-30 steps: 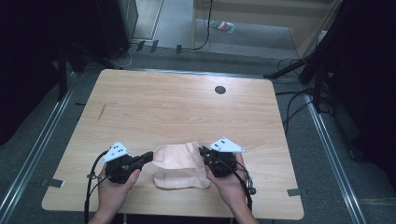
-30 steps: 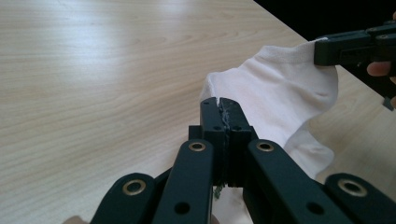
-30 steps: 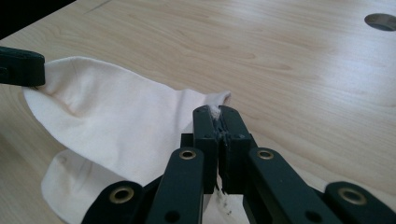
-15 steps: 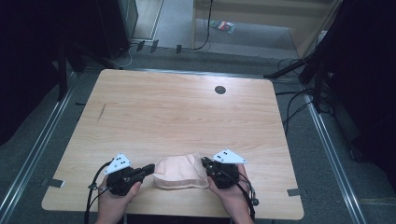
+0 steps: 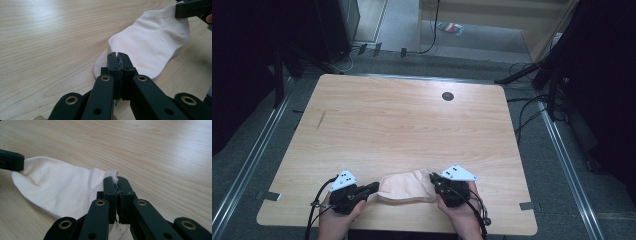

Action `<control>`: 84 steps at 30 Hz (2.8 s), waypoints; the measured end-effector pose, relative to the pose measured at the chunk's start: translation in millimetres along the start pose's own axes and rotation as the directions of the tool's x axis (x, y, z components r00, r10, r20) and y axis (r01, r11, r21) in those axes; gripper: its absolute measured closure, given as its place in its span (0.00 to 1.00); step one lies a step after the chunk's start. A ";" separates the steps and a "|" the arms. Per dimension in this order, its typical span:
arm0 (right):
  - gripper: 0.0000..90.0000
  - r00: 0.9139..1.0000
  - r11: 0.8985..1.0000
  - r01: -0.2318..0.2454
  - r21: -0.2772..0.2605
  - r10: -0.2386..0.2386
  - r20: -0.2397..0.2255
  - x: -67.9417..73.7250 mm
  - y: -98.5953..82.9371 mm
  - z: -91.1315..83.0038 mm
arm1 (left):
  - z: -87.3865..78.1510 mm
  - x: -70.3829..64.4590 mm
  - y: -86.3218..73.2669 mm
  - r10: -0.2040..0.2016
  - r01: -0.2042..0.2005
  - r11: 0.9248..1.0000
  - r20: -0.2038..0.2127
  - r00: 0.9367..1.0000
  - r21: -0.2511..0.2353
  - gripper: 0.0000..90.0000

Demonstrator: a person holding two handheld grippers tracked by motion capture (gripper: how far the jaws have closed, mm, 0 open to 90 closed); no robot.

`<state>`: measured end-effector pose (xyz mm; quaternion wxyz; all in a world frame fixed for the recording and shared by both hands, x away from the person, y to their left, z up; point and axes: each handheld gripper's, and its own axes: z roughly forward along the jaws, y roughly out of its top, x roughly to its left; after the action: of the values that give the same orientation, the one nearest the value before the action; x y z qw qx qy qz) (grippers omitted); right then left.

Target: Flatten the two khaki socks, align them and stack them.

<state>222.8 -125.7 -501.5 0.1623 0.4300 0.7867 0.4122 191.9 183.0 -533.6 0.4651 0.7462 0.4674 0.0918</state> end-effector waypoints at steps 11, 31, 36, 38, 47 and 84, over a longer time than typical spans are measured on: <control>0.95 1.000 1.000 0.009 0.026 -0.008 -0.007 0.9 -9.1 3.3 | 3.7 2.2 -5.7 0.007 -0.007 1.000 -0.044 0.999 0.015 0.92; 0.95 1.000 0.997 -0.001 0.081 0.000 0.008 11.5 -22.6 24.7 | 19.3 -9.2 -5.9 0.011 -0.008 0.999 -0.085 0.996 0.045 0.81; 0.92 0.999 0.994 -0.024 0.107 0.022 0.026 4.1 -30.6 25.9 | 24.6 -17.1 -10.4 0.091 -0.086 0.993 -0.055 0.994 0.080 0.62; 0.91 1.000 0.994 -0.014 0.108 0.012 0.019 3.5 -32.1 25.8 | 25.0 -18.7 -10.4 0.118 -0.114 0.990 -0.041 0.992 0.089 0.54; 0.92 0.999 0.996 -0.007 0.092 0.002 0.054 -1.1 -30.9 29.6 | 34.1 -11.0 -2.1 0.172 -0.169 0.981 -0.017 0.985 0.094 0.43; 0.83 0.998 0.998 -0.059 0.023 0.060 -0.035 -0.3 -9.5 38.1 | 27.9 0.2 6.1 0.249 -0.248 0.968 -0.035 0.968 0.032 0.38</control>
<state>241.0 -109.3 -532.2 0.1312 0.4478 0.7807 0.4156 211.7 165.3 -544.3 0.4306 0.8033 0.3804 0.1571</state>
